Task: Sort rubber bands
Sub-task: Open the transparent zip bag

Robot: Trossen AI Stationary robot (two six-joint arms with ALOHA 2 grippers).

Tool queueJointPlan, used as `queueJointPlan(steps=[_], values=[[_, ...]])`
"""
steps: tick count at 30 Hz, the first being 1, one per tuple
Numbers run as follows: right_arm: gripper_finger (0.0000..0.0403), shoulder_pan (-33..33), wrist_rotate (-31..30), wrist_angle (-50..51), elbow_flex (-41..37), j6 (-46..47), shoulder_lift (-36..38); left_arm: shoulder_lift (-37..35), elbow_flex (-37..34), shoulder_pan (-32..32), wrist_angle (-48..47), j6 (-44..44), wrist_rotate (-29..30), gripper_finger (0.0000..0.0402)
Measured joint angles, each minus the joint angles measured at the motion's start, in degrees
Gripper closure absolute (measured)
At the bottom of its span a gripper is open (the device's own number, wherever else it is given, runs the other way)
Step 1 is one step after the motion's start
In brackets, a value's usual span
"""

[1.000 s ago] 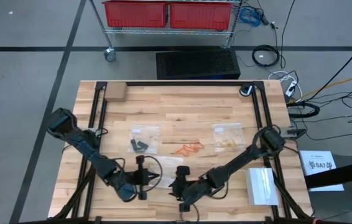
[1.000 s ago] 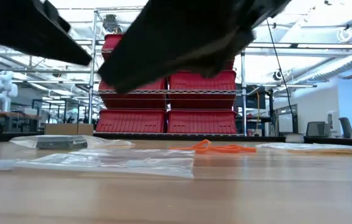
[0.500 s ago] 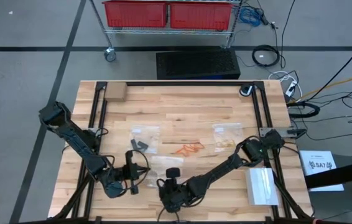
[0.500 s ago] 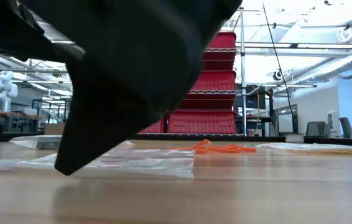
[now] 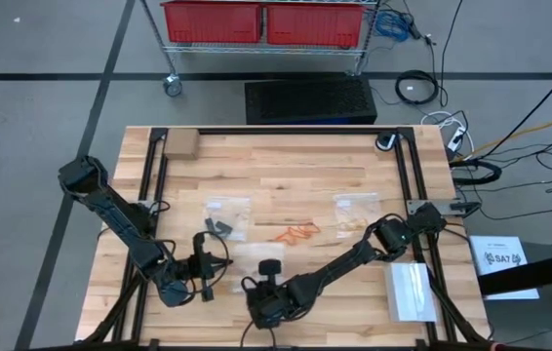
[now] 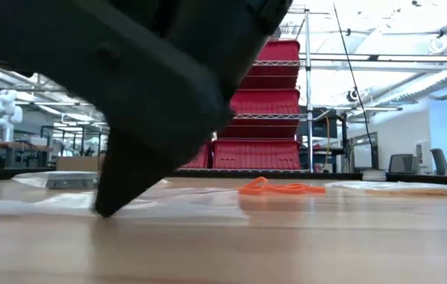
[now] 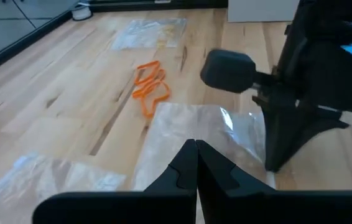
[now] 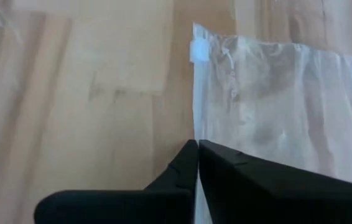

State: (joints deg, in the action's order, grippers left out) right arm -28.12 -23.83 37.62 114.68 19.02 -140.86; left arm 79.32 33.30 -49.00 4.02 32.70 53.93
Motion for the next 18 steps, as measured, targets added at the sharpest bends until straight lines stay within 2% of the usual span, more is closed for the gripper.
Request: queueJointPlan(steps=[8, 14, 18], values=[[0.0403, -0.14, 1.80, 15.45, 11.25, 1.22, 0.62, -2.53, 0.00, -1.30, 0.86, -2.56, -0.05, 0.0398], [0.0403, -1.00, 1.75, 27.31, 20.42, 1.21, 0.79, -6.75, 0.02, -1.29, 9.64, -18.54, -0.04, 0.0391], [0.0403, -1.93, 3.09, 30.39, 18.90, 1.65, 4.81, -8.94, 0.05, -0.37, 16.20, -29.60, -1.43, 0.0374]])
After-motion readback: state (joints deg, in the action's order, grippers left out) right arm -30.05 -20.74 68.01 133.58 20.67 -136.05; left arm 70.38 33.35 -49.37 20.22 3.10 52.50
